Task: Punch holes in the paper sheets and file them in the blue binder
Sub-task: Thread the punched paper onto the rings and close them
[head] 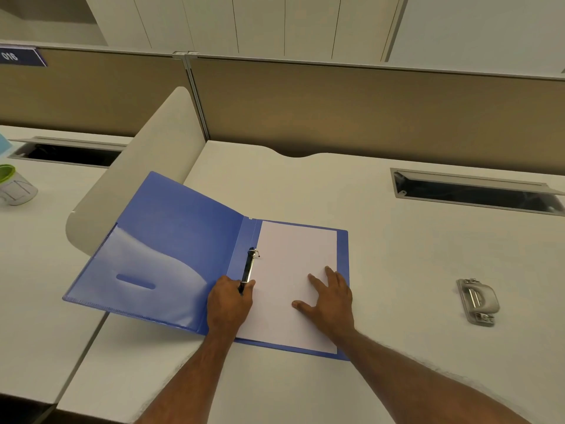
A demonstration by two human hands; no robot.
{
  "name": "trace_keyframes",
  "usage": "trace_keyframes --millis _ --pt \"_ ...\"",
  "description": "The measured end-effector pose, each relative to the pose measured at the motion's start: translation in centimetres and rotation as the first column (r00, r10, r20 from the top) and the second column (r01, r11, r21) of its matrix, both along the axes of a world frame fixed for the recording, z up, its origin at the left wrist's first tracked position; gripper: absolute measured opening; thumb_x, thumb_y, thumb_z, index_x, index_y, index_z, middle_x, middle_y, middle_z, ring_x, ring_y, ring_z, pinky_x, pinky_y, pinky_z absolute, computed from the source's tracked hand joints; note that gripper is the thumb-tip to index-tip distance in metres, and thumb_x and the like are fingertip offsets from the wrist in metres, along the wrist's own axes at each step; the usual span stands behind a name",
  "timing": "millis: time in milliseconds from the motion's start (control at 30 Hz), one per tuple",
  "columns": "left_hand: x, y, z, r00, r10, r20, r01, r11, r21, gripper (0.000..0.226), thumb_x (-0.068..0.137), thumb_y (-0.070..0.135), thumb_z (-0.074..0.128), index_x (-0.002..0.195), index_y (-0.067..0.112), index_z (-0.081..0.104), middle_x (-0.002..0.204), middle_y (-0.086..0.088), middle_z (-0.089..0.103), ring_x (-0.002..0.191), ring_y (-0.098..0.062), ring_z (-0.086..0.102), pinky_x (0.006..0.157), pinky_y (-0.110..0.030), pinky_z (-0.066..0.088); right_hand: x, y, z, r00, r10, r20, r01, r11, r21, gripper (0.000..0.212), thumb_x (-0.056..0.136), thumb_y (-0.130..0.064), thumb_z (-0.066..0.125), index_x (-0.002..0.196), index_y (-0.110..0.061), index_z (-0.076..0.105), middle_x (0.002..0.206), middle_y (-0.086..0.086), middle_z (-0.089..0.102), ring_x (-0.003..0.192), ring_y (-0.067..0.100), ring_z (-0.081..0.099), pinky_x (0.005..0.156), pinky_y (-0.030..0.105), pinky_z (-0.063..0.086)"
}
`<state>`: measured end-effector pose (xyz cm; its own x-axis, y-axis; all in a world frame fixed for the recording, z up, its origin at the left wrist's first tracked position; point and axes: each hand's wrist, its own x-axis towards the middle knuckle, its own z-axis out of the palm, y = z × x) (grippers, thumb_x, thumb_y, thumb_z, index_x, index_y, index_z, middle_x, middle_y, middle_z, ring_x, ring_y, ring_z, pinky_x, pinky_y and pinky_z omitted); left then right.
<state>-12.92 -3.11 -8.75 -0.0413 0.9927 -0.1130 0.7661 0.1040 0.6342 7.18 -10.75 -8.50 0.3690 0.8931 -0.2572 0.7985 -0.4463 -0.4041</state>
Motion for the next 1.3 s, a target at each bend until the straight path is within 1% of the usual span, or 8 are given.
trace_keyframes --millis 133,200,300,400,633,833,1167,1300 --pt "0.0 0.1 -0.1 1.000 -0.017 0.010 0.017 1.000 -0.013 0.030 0.088 0.038 0.059 0.074 0.012 0.057 0.073 -0.005 0.057 0.066 -0.017 0.054 0.063 -0.026 0.041 0.0 0.1 0.2 1.000 0.021 -0.021 -0.021 0.999 -0.039 0.088 0.071 -0.082 0.045 0.145 -0.036 0.032 0.161 -0.002 0.010 0.149 0.025 0.004 0.120 0.044 0.011" --pt "0.1 0.4 0.0 0.999 -0.036 0.022 0.036 0.999 -0.016 0.034 0.089 0.039 0.057 0.068 0.012 0.057 0.065 -0.003 0.055 0.057 -0.013 0.051 0.056 -0.023 0.038 0.2 0.2 0.0 1.000 0.017 -0.017 -0.018 0.999 -0.039 0.082 0.075 -0.074 0.054 0.145 -0.036 0.033 0.161 -0.002 0.011 0.149 0.025 0.004 0.119 0.044 0.011" --pt "0.3 1.4 0.4 0.994 0.009 0.108 -0.009 1.000 -0.007 0.042 0.094 0.032 0.050 0.057 0.013 0.052 0.051 0.001 0.048 0.047 -0.010 0.045 0.046 -0.020 0.031 0.3 0.3 0.0 1.000 0.014 -0.024 -0.015 0.999 -0.043 0.082 0.075 -0.073 0.055 0.144 -0.037 0.033 0.161 -0.002 0.011 0.149 0.025 0.004 0.119 0.044 0.012" --pt "0.5 3.4 1.2 0.995 0.043 0.088 -0.036 0.996 -0.080 0.037 0.095 0.020 0.047 0.061 0.010 0.055 0.059 -0.004 0.056 0.054 -0.017 0.054 0.044 -0.023 0.039 0.4 0.4 -0.2 1.000 0.012 -0.022 -0.013 0.999 -0.047 0.081 0.074 -0.073 0.055 0.144 -0.037 0.033 0.161 -0.002 0.012 0.149 0.025 0.004 0.119 0.045 0.012" --pt "0.9 7.5 1.9 0.998 0.043 -0.040 -0.055 0.926 -0.374 0.029 0.076 0.031 0.073 0.073 0.007 0.058 0.066 -0.006 0.062 0.058 -0.019 0.059 0.048 -0.027 0.048 0.3 0.6 0.2 1.000 0.013 -0.006 -0.014 0.998 -0.063 0.081 0.075 -0.072 0.057 0.144 -0.037 0.033 0.161 -0.002 0.012 0.149 0.025 0.005 0.119 0.044 0.013" --pt "1.2 7.5 2.2 0.997 0.002 -0.077 -0.032 0.921 -0.388 0.027 0.075 0.026 0.075 0.083 0.007 0.057 0.066 -0.004 0.057 0.057 -0.015 0.054 0.044 -0.026 0.038 0.4 0.8 0.2 1.000 0.010 -0.011 -0.010 0.998 -0.059 0.081 0.073 -0.071 0.059 0.143 -0.036 0.036 0.160 -0.002 0.014 0.148 0.026 0.006 0.117 0.045 0.016" --pt "0.3 6.7 2.1 0.997 0.010 0.083 0.019 0.936 -0.351 0.029 0.081 0.016 0.072 0.056 0.014 0.056 0.058 -0.004 0.056 0.055 -0.020 0.057 0.054 -0.024 0.048 0.5 0.8 -0.2 1.000 0.018 -0.012 -0.018 0.999 -0.037 0.081 0.073 -0.072 0.058 0.142 -0.037 0.034 0.160 -0.002 0.013 0.148 0.026 0.006 0.117 0.045 0.016" --pt "0.1 6.3 1.9 0.989 0.050 0.139 0.002 0.937 -0.348 0.020 0.080 0.016 0.073 0.064 0.013 0.061 0.061 0.001 0.056 0.065 -0.022 0.062 0.058 -0.026 0.051 0.8 0.4 -0.1 0.999 -0.004 -0.050 0.004 1.000 0.013 0.097 0.062 -0.089 0.041 0.142 -0.034 0.035 0.158 -0.003 0.019 0.147 0.023 0.011 0.116 0.044 0.018"
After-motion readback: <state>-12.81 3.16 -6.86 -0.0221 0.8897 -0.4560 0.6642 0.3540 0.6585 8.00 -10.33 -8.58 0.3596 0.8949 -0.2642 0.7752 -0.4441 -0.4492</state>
